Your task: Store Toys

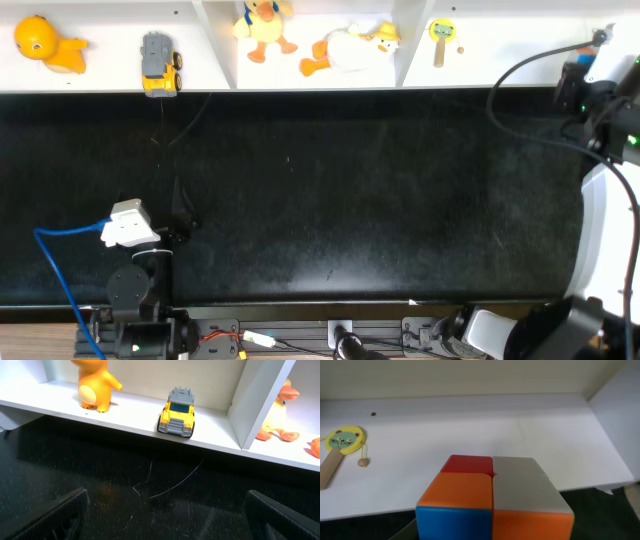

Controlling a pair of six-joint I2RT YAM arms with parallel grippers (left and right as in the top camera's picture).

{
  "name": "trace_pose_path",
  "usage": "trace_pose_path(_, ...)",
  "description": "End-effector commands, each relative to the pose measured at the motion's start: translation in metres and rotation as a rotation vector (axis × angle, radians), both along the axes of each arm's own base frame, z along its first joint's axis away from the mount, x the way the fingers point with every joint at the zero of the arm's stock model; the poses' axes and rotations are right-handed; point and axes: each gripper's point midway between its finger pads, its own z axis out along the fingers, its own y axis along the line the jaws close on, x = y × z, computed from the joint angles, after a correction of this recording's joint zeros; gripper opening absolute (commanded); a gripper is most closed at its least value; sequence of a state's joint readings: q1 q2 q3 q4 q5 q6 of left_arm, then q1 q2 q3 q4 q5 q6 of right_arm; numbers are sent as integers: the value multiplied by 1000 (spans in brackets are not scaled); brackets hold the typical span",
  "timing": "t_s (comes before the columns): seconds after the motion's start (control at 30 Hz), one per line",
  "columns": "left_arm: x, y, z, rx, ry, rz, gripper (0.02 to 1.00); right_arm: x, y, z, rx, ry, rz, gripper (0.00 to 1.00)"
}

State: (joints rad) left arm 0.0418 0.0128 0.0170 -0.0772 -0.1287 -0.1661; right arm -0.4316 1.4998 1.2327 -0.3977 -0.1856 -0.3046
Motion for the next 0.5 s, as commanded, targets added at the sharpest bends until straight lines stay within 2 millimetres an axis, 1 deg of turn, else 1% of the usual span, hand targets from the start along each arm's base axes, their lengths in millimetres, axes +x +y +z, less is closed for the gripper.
trace_pose_path(0.03, 0, 3, -1, -10, -9, 13, 998, 20, 2, -4, 9, -31, 64, 45)
trace_pose_path(0.13, 0, 3, -1, -11, -9, 13, 998, 29, 0, -11, -16, -35, 89, 45)
trace_pose_path(0.2, 0, 3, -1, -10, -9, 13, 998, 34, 1, -11, -21, -51, 107, 47)
trace_pose_path(0.33, 0, 3, -1, -11, -9, 13, 998, 43, 6, 1, -25, -115, 150, 47)
trace_pose_path(0.4, 0, 3, -1, -10, -9, 13, 998, 46, 4, 7, -39, -140, 149, 45)
trace_pose_path(0.5, 0, 3, -1, -11, -9, 13, 998, 48, 3, 9, -48, -155, 150, 45)
